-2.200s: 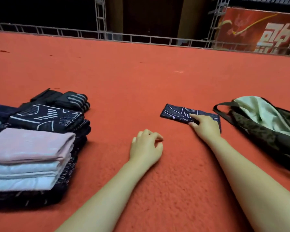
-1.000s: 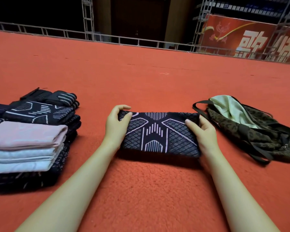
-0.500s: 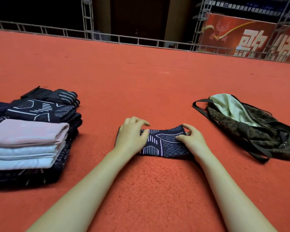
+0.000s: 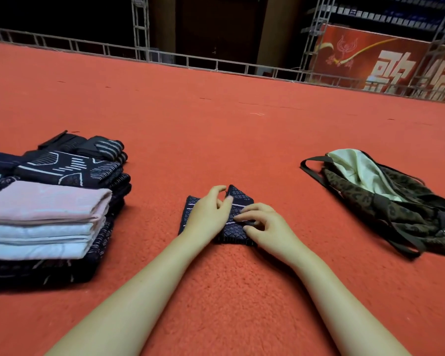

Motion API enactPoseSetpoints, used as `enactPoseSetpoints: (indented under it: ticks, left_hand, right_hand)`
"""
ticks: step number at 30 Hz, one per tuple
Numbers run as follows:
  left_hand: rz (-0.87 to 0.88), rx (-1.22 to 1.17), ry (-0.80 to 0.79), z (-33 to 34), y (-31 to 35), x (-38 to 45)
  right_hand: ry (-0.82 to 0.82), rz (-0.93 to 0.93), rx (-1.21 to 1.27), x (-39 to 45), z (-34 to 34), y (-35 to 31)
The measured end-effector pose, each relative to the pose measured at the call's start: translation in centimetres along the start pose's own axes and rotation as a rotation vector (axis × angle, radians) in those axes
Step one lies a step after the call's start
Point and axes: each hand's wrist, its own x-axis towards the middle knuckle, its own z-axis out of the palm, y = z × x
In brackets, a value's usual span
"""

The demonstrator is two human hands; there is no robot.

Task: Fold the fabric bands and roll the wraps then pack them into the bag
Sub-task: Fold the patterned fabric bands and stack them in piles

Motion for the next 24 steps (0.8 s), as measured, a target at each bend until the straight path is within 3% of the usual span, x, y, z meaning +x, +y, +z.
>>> enactPoseSetpoints:
  ticks: [5,8,11,16,19,24]
  left_hand:
    - [0.091,0.339,-0.025,0.2,-0.7,-0.1]
    - [0.152,0.541,0.012,0.4,-0.9,-0.1]
    - [0.179,0.587,0.009,0.6,-1.4,-0.2]
    - [0.329,0.387,0.111,0.7,-1.2,-0.1]
    - [0.432,0.268,0.060,1.0,-0.5,-0.2]
    - [0.243,-0.049,-0.088,1.8,0.2,-0.5]
  right_hand:
    - [0.142,0.138,0.011,0.2,0.3,0.1]
    - [0.132,0.253,0.183,0.3,0.1,-0.3]
    - [0.099,0.301,0.415,0.3,0.2,-0.7]
    - [0.297,0.342,0.689,0.7,0.0,-0.9]
    - [0.416,0.302,0.780,0.7,-0.9,-0.7]
    - [0.337,0.239,0.773,0.5,-0.8,-1.1]
